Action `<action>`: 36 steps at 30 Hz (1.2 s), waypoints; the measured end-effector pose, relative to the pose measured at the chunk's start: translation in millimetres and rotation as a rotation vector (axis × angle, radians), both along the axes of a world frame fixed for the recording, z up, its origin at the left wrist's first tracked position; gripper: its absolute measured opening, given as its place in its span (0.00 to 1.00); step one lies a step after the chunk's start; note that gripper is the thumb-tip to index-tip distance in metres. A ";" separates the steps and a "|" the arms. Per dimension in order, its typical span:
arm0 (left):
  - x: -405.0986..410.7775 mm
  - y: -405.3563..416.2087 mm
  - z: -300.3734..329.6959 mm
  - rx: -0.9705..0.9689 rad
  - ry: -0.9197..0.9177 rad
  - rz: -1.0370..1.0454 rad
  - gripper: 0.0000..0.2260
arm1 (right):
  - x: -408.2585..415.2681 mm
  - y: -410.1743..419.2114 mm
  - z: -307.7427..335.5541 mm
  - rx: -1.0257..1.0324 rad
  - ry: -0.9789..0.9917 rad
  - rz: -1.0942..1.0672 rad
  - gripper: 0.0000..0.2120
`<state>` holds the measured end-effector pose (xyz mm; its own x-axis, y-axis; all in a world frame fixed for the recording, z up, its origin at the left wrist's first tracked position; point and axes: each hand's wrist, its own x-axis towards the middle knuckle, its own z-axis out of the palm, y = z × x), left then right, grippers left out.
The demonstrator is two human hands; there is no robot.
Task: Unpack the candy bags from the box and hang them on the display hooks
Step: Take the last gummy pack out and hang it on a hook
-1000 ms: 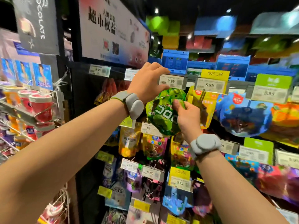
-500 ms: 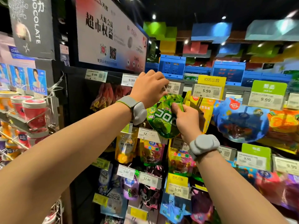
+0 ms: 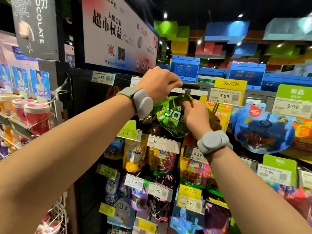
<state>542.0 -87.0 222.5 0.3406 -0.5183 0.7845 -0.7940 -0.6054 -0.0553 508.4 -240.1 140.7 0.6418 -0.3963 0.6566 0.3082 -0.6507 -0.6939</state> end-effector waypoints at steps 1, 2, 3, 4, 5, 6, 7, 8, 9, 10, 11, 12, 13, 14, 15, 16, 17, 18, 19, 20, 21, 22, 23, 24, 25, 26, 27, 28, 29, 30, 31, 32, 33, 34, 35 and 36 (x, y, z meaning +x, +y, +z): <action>0.6 0.7 1.1 -0.004 0.014 0.000 0.14 | 1.2 -0.9 3.4 -0.022 0.025 -0.016 0.15; 0.4 1.2 2.0 -0.004 0.026 -0.001 0.14 | 2.7 -1.9 6.6 -0.032 0.042 -0.032 0.14; 0.0 1.5 3.0 -0.003 0.034 -0.004 0.14 | 3.5 -2.6 9.6 -0.042 0.047 -0.040 0.13; -0.3 1.8 3.6 -0.001 0.037 -0.007 0.14 | 5.3 -3.7 11.9 -0.053 0.050 -0.047 0.13; -1.5 0.9 3.7 0.001 0.036 -0.012 0.14 | 5.3 -4.5 13.9 -0.068 0.057 -0.061 0.13; -2.1 1.4 4.0 0.004 0.035 -0.012 0.14 | 6.3 -3.6 15.6 -0.080 0.070 -0.079 0.13; -2.9 1.6 4.3 0.007 0.039 -0.011 0.14 | 6.5 -2.8 16.7 -0.085 0.084 -0.097 0.13; -3.2 2.0 3.8 0.007 0.045 -0.011 0.14 | 7.3 -2.3 16.9 -0.077 0.095 -0.104 0.14; -3.3 2.2 3.3 0.005 0.051 -0.011 0.14 | 7.5 -1.3 17.4 -0.062 0.098 -0.106 0.14; -3.3 2.7 2.6 0.002 0.055 -0.010 0.14 | 8.1 -0.5 17.3 -0.048 0.100 -0.108 0.15; -3.5 2.6 1.9 0.000 0.059 -0.010 0.14 | 7.6 0.3 16.9 -0.035 0.102 -0.111 0.16; -3.7 2.6 1.4 0.000 0.062 -0.010 0.14 | 8.5 0.5 15.7 -0.023 0.105 -0.112 0.18; -4.0 2.5 1.1 0.002 0.063 -0.009 0.14 | 8.6 1.1 14.7 -0.012 0.111 -0.115 0.19; -4.3 2.3 0.9 0.004 0.062 -0.008 0.14 | 9.0 1.7 13.6 0.000 0.117 -0.122 0.19; -4.6 2.3 0.9 0.006 0.061 -0.005 0.14 | 8.4 3.1 13.6 0.009 0.124 -0.129 0.19; -4.6 2.8 0.9 0.006 0.059 -0.001 0.14 | 10.0 3.9 13.2 0.026 0.125 -0.130 0.18; -3.9 2.9 0.7 0.004 0.058 0.002 0.14 | 11.2 4.6 13.2 0.055 0.125 -0.125 0.16; -2.5 2.9 0.3 0.000 0.059 0.005 0.14 | 13.4 4.4 13.5 0.082 0.130 -0.125 0.15; -1.3 2.9 -1.2 -0.003 0.061 0.008 0.14 | 14.2 4.3 13.3 0.101 0.144 -0.128 0.14; -1.1 2.3 -2.6 -0.008 0.056 0.010 0.14 | 15.3 2.3 13.5 0.111 0.159 -0.131 0.12; -1.2 2.2 -4.8 -0.015 0.050 0.009 0.13 | 15.2 0.8 12.4 0.116 0.176 -0.138 0.12; -0.2 2.3 -5.8 -0.023 0.049 0.002 0.13 | 13.8 -0.5 11.5 0.117 0.188 -0.149 0.11; 1.3 3.3 -8.3 -0.029 0.052 -0.005 0.13 | 12.0 -1.3 8.8 0.114 0.194 -0.157 0.10; 2.4 4.2 -11.4 -0.031 0.044 -0.004 0.14 | 9.8 -3.3 4.9 0.109 0.187 -0.162 0.12; 2.2 3.9 -12.3 -0.028 0.021 0.004 0.14 | 5.4 -5.7 3.4 0.093 0.165 -0.163 0.14; 3.9 4.6 -16.8 -0.020 0.000 0.004 0.15 | 1.7 -6.2 -2.7 0.066 0.158 -0.167 0.17; 4.6 5.0 -18.9 -0.014 -0.020 0.003 0.16 | -2.7 -6.3 -6.0 0.033 0.153 -0.175 0.18; 6.0 4.3 -23.3 -0.002 -0.036 0.001 0.17 | -6.5 -6.8 -11.3 0.010 0.153 -0.187 0.18; 4.9 4.6 -27.5 0.006 -0.043 0.002 0.18 | -10.6 -6.7 -15.8 -0.012 0.151 -0.201 0.18; 4.5 4.1 -32.1 0.005 -0.048 -0.007 0.20 | -13.3 -6.5 -20.5 -0.036 0.141 -0.220 0.19; 4.3 3.7 -36.4 -0.012 -0.041 -0.028 0.21 | -17.9 -5.6 -24.1 -0.060 0.135 -0.241 0.21; 3.5 2.9 -41.4 -0.041 -0.027 -0.057 0.21 | -21.5 -5.1 -28.4 -0.067 0.127 -0.257 0.22; 1.8 2.6 -46.6 -0.071 -0.015 -0.079 0.20 | -24.5 -4.7 -32.7 -0.065 0.111 -0.262 0.22; 1.5 2.0 -52.2 -0.093 -0.007 -0.099 0.18 | -26.3 -4.7 -37.3 -0.049 0.098 -0.264 0.20; 2.1 0.7 -59.7 -0.096 0.004 -0.113 0.18 | -29.8 -3.9 -41.9 -0.027 0.089 -0.263 0.16; 0.7 0.7 -66.6 -0.100 0.007 -0.126 0.18 | -32.0 -3.8 -46.2 -0.004 0.074 -0.264 0.15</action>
